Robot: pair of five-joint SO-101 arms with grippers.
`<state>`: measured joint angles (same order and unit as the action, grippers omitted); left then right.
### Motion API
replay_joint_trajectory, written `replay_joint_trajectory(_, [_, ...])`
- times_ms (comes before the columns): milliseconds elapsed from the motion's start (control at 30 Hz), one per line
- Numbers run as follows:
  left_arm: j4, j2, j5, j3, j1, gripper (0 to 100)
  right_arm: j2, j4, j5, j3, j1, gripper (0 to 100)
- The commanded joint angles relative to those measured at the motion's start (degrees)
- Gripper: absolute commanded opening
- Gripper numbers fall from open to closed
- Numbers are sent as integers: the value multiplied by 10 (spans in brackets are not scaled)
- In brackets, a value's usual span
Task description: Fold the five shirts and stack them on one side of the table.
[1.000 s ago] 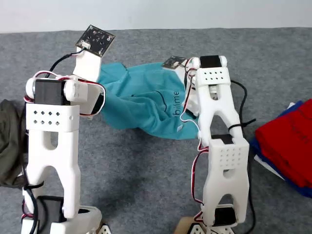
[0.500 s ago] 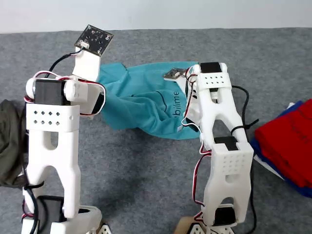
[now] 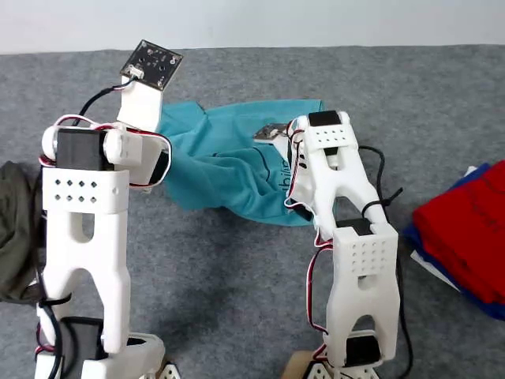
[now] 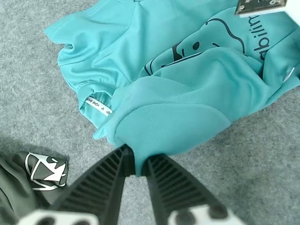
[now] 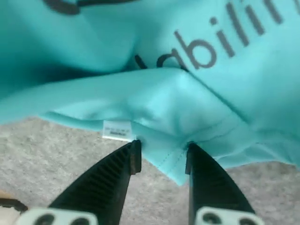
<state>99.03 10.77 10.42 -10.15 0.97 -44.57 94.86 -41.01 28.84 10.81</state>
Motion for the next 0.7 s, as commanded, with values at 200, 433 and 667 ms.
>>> replay_joint_trajectory(200, [-7,23,-4,-2,-4,2,-19,-45,0,7,-14,91])
replay_joint_trajectory(433, [-11,26,-2,20,-4,2,-16,-50,-44,18,-13,10])
replay_joint_trajectory(667, [-11,27,-2,20,-3,2,47,25,-46,63,-9,10])
